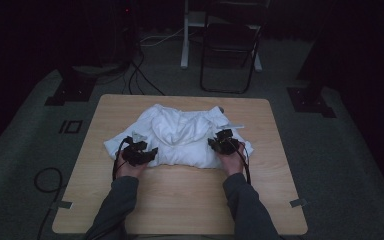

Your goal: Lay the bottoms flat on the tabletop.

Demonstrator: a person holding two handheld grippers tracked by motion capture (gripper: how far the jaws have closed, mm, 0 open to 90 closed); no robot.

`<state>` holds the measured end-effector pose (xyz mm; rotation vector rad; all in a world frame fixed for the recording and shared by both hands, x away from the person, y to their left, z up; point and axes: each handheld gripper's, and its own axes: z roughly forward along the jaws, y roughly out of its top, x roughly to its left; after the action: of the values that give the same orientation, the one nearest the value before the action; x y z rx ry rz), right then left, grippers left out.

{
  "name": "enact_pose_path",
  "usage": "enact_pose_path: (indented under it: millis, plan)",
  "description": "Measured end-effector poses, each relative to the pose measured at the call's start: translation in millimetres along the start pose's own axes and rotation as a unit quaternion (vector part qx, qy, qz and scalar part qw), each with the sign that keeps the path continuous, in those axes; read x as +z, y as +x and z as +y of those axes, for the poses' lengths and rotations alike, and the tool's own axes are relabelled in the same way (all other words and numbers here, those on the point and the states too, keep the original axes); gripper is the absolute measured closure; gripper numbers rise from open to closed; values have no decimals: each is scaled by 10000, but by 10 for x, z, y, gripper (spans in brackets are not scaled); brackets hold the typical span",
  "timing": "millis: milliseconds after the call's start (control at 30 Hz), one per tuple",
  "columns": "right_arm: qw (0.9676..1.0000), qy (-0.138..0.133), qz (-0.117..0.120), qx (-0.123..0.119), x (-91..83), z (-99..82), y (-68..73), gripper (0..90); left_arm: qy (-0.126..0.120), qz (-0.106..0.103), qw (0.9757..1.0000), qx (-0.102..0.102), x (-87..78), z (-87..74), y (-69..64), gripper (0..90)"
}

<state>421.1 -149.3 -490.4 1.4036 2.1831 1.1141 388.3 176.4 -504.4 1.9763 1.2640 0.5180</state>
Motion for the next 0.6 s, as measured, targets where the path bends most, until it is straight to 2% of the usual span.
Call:
enact_pose_path:
  millis: [33,67,133,200,300,433,500,567,600]
  plan:
    - [10000,0,0,0,0,0,0,807,-1,-2,10000,-7,-6,-5,5,481]
    - [9998,-96,49,-187,-97,-32,52,822,1,8,10000,-12,-14,-14,10,481]
    - [9995,-136,86,-273,-145,-50,81,825,5,16,10000,-30,-18,-20,11,482]
    - [9983,-274,198,-475,-288,-115,159,829,-5,19,10000,-62,-30,-39,16,482]
    - [9971,-386,314,-576,-418,-198,220,833,12,13,10000,-52,-41,-49,15,483]
    - [9959,-450,350,-696,-519,-306,271,834,-14,16,10000,-39,-62,-47,15,483]
    - [9948,-467,348,-834,-594,-451,317,836,-68,22,10000,-62,-89,-37,24,483]
    - [9947,-464,356,-847,-606,-487,330,836,-77,31,9999,-64,-96,-34,28,483]
    - [9945,-454,404,-852,-638,-590,354,838,-92,39,9999,-60,-109,-29,32,483]
